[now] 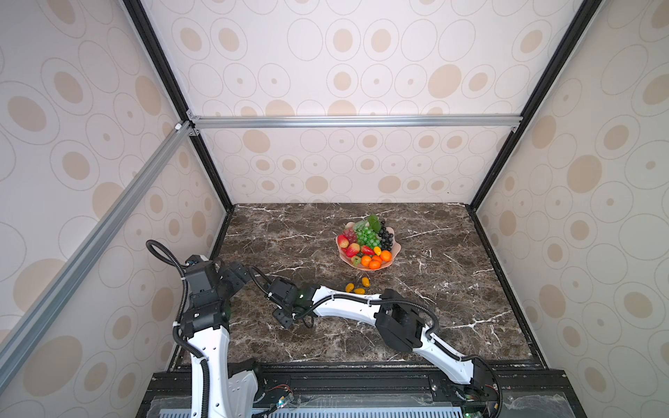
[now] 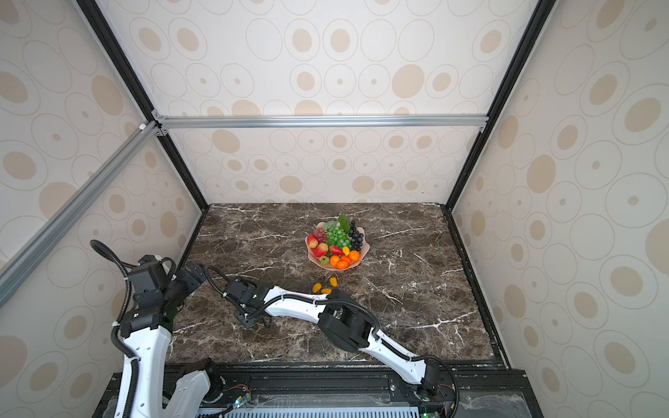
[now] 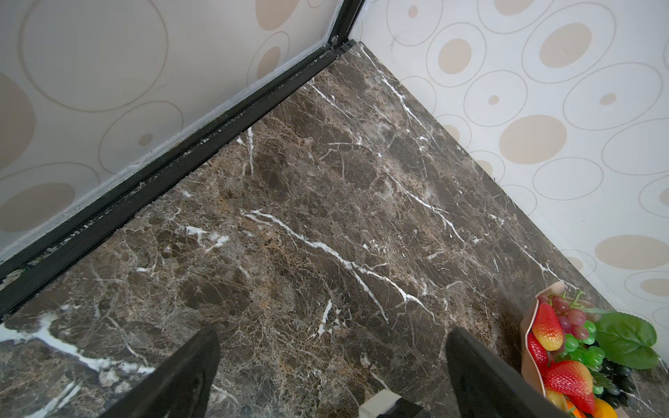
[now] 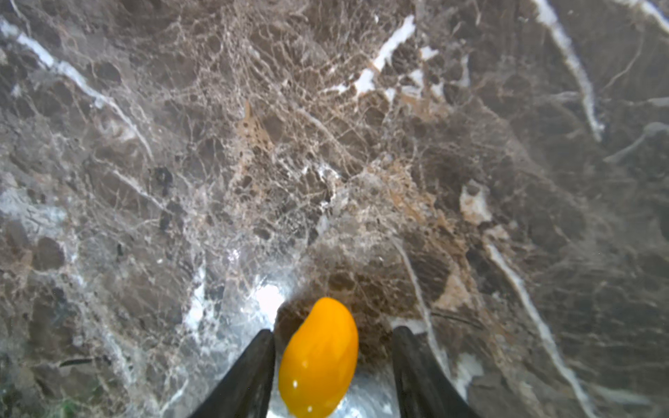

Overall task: Place and organize the fake fruits in the fruit bowl
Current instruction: 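Lower the right gripper and close it on a yellow fruit, then lift the yellow fruit and carry it toward the pink bowl with the right gripper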

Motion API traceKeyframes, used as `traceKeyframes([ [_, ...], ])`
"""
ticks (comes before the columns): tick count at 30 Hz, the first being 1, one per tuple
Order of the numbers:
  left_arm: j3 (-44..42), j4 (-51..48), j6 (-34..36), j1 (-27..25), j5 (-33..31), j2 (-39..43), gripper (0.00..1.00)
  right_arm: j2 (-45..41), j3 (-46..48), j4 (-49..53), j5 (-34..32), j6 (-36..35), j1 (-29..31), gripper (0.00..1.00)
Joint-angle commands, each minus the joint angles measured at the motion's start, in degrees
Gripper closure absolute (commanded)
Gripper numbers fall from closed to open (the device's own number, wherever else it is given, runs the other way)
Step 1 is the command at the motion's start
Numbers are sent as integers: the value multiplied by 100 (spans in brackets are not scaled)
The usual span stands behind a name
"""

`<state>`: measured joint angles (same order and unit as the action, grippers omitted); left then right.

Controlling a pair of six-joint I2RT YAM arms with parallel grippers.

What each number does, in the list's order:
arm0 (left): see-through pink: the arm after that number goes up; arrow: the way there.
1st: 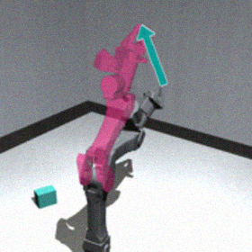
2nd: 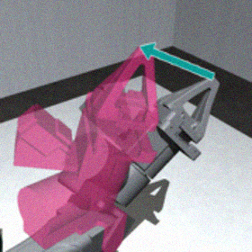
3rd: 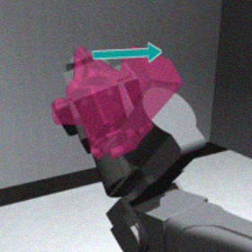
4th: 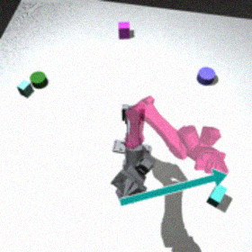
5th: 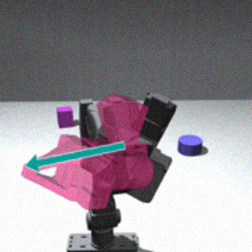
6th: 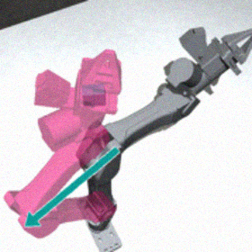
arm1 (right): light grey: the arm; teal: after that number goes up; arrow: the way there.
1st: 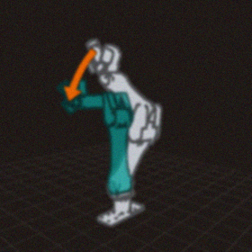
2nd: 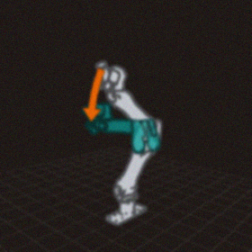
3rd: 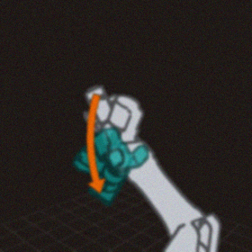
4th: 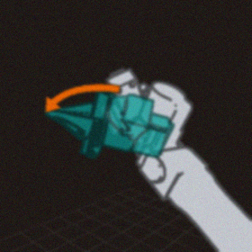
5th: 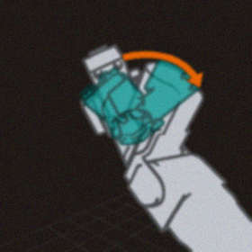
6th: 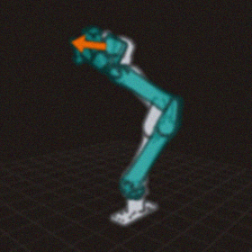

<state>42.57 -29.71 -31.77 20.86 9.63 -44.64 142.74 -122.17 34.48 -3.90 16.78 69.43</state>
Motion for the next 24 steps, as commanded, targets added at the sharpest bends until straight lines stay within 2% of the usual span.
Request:
traceKeyframes([
  [1,42,-35,153,58,39,62,2,210,-158,250,-93,-52,61,48],
  [6,24,22,152,66,87,17,2,235,-150,288,-128,-51,57,50],
  [8,25,26,162,71,101,8,2,233,-139,296,-155,-41,58,55],
  [16,-2,43,162,79,122,50,2,193,-107,318,-101,0,65,65],
  [24,-60,141,136,82,300,114,2,-182,295,75,-99,107,41,67],
])
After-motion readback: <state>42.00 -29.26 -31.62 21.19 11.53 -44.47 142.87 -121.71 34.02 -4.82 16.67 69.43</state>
